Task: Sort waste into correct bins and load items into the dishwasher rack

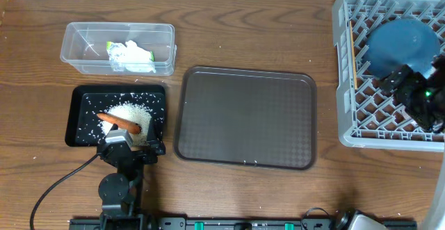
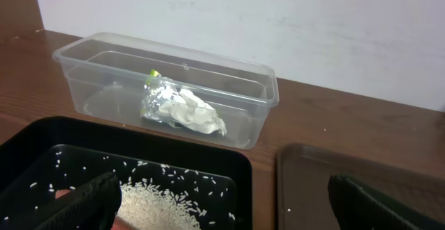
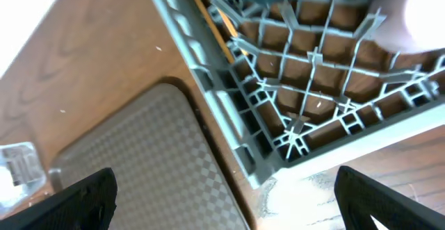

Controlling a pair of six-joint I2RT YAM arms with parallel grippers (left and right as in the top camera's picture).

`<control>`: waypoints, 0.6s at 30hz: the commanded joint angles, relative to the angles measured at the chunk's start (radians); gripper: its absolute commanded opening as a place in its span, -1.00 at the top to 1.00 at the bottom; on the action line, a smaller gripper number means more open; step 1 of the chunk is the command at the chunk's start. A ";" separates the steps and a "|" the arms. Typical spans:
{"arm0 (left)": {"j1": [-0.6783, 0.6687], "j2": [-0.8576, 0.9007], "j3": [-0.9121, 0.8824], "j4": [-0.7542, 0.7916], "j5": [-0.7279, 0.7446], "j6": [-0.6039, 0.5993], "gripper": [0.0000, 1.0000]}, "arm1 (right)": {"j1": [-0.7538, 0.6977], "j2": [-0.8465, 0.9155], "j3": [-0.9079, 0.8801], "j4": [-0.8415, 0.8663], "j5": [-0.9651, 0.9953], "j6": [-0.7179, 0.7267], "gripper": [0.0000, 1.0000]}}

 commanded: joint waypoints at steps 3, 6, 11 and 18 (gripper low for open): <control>-0.002 -0.006 -0.031 -0.016 -0.026 0.010 -0.96 | -0.008 -0.166 0.005 -0.001 -0.003 -0.014 -0.99; -0.002 -0.006 -0.031 -0.016 -0.026 0.010 -0.96 | -0.008 -0.249 0.005 -0.001 -0.003 -0.014 -0.98; -0.002 -0.006 -0.031 -0.016 -0.026 0.009 -0.96 | 0.015 -0.401 0.005 -0.002 -0.003 -0.015 -0.98; -0.002 -0.006 -0.031 -0.016 -0.026 0.010 -0.96 | 0.172 -0.534 0.005 -0.002 0.109 -0.030 -0.98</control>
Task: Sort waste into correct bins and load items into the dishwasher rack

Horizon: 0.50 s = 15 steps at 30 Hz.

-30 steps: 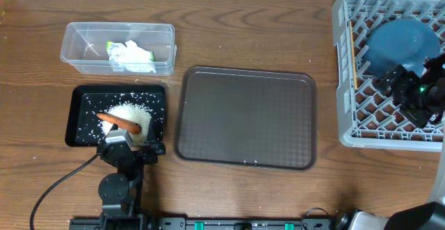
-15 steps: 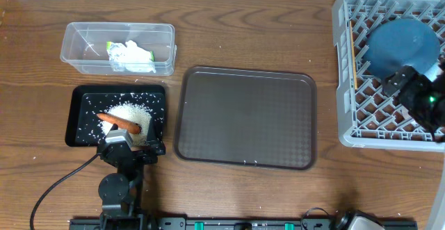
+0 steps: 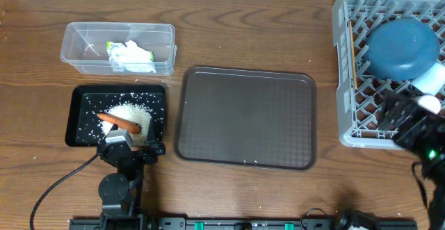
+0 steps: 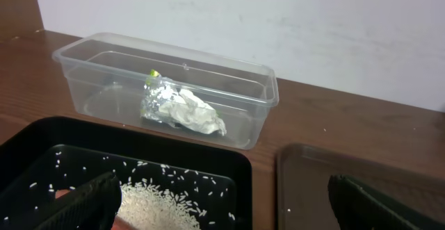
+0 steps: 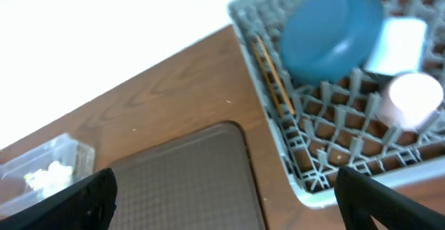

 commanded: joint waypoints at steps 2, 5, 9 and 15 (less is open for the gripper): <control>-0.002 -0.006 -0.031 -0.016 -0.026 0.010 -0.96 | 0.134 -0.042 0.005 -0.002 0.107 -0.026 -0.99; -0.002 -0.006 -0.031 -0.016 -0.026 0.010 -0.96 | 0.233 -0.071 0.005 -0.011 0.188 -0.078 -0.98; -0.002 -0.006 -0.031 -0.016 -0.027 0.010 -0.96 | 0.330 -0.086 0.002 -0.047 0.246 -0.137 -0.99; -0.002 -0.006 -0.031 -0.016 -0.027 0.010 -0.95 | 0.417 -0.108 -0.051 -0.046 0.249 -0.153 -0.98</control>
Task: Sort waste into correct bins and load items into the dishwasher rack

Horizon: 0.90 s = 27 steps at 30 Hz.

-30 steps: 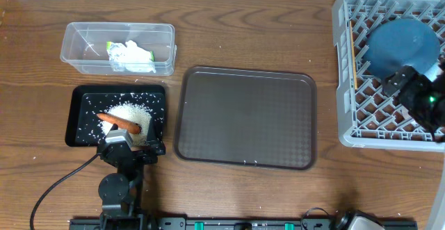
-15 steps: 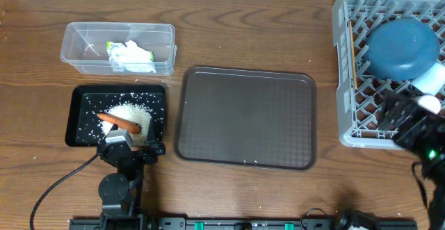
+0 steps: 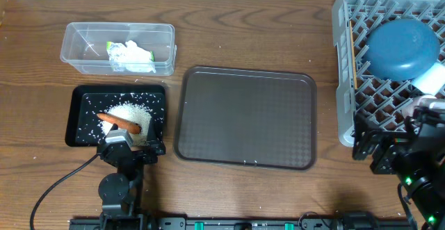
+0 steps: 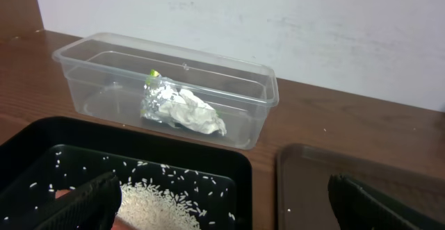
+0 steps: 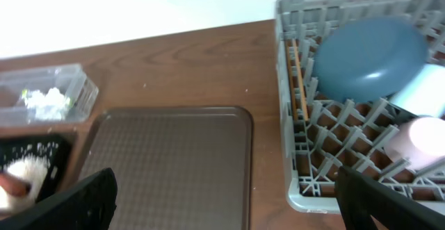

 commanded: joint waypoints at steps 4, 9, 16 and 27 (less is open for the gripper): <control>-0.002 -0.006 -0.031 -0.016 -0.026 0.009 -0.96 | 0.029 -0.075 -0.164 0.071 0.031 -0.034 -0.98; -0.002 -0.006 -0.031 -0.016 -0.026 0.010 -0.96 | 0.028 -0.204 -0.419 0.270 -0.003 -0.034 -0.98; -0.002 -0.006 -0.031 -0.016 -0.026 0.010 -0.96 | 0.024 -0.465 -0.791 0.546 -0.047 0.007 -0.98; -0.002 -0.006 -0.031 -0.016 -0.027 0.010 -0.95 | 0.016 -0.671 -1.143 0.860 -0.058 0.080 -0.98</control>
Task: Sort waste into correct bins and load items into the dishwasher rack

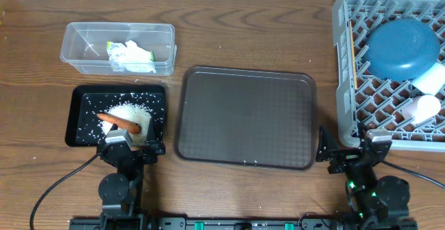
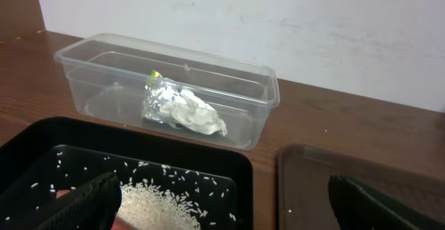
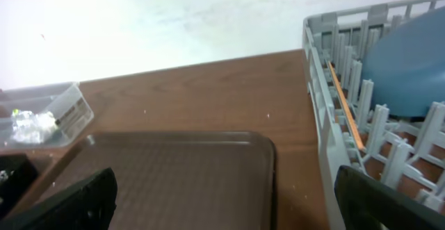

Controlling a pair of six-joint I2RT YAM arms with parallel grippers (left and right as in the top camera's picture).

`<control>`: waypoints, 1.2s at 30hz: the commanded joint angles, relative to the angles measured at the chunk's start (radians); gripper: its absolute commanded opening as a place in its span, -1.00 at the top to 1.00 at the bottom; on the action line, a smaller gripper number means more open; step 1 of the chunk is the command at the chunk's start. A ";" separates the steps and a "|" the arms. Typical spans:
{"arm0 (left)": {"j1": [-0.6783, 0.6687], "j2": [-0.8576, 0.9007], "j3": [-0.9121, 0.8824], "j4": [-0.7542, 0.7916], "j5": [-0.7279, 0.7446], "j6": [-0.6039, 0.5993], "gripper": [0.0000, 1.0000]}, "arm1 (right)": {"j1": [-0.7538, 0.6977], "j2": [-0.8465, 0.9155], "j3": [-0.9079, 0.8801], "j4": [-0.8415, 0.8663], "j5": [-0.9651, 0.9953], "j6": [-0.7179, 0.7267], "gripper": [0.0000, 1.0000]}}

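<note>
A grey dishwasher rack [image 1: 345,112] at the right holds a blue bowl [image 1: 403,49], two pale cups [image 1: 423,108] and chopsticks [image 3: 345,112]. The clear bin [image 1: 118,46] at the back left contains a crumpled wrapper [image 2: 182,110]. In front of it a black tray [image 1: 78,119] carries rice [image 1: 125,113] and an orange food piece [image 1: 118,122]. My left gripper [image 1: 131,146] sits open at that tray's front edge, fingers [image 2: 83,202] apart and empty. My right gripper [image 1: 351,153] is open and empty in front of the rack's left corner, facing the rack [image 3: 334,153].
A large brown serving tray [image 1: 245,117] lies between the black tray and the rack, with a few rice grains on it. Loose grains dot the wooden table [image 1: 243,28]. A black cable [image 1: 55,188] runs from the left arm's base.
My right arm has moved left and nearer the table's front edge, from in front of the rack's middle to its left front corner. The left arm and all objects are unchanged.
My right gripper was open over the rack beside the blue bowl. Then it was at the rack's front right part, with a pale cup lying where it had been. Then it stood in front of the rack, and now low at the front edge. The left arm stayed still.
</note>
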 commanded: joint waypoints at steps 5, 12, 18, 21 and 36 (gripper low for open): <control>-0.002 -0.006 -0.030 -0.019 -0.023 0.009 -0.96 | -0.037 -0.040 -0.130 0.155 -0.021 0.025 -0.99; -0.002 -0.006 -0.030 -0.019 -0.023 0.009 -0.96 | -0.048 -0.058 -0.216 0.277 -0.020 0.024 -0.99; -0.002 -0.006 -0.030 -0.019 -0.023 0.009 -0.96 | -0.048 -0.058 -0.216 0.262 0.081 0.007 -0.98; -0.002 -0.006 -0.030 -0.019 -0.023 0.009 -0.96 | -0.048 -0.058 -0.216 0.242 0.095 -0.099 -0.99; -0.002 -0.006 -0.030 -0.019 -0.023 0.009 -0.95 | -0.050 -0.058 -0.216 0.241 0.091 -0.177 -0.98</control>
